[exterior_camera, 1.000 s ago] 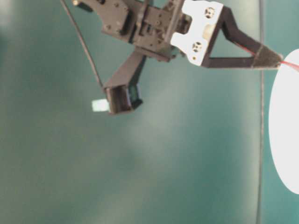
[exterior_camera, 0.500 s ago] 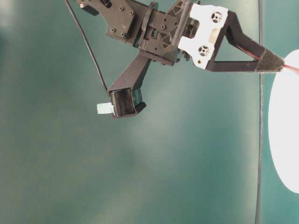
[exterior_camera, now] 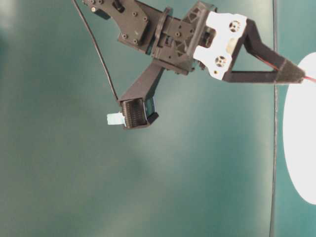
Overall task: Scoop the yellow hexagonal prism block from the bowl with a spoon using the right arm.
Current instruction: 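Lower the spoon into the bowl and push it toward the yellow block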
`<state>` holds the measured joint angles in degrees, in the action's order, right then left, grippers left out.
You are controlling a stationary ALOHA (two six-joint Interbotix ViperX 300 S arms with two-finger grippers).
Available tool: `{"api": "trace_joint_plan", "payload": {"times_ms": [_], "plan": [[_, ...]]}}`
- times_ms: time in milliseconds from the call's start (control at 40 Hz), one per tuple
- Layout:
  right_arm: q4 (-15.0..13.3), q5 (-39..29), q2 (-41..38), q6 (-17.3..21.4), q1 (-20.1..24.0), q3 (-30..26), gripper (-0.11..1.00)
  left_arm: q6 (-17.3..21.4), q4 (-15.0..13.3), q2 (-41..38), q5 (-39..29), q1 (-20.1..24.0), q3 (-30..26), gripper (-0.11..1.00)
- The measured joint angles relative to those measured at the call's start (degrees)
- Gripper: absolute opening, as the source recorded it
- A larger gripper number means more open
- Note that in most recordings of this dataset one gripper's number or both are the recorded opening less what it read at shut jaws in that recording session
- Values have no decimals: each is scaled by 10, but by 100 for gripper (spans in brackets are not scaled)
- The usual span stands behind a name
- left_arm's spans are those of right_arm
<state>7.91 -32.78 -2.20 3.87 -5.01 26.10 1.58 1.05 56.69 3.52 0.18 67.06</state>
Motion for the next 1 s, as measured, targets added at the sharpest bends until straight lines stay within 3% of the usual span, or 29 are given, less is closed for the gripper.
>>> {"api": "trace_joint_plan", "payload": {"times_ms": [1000], "plan": [[-12,75,-1,0,0,0,24,0,1,0,0,0,1,3]]}}
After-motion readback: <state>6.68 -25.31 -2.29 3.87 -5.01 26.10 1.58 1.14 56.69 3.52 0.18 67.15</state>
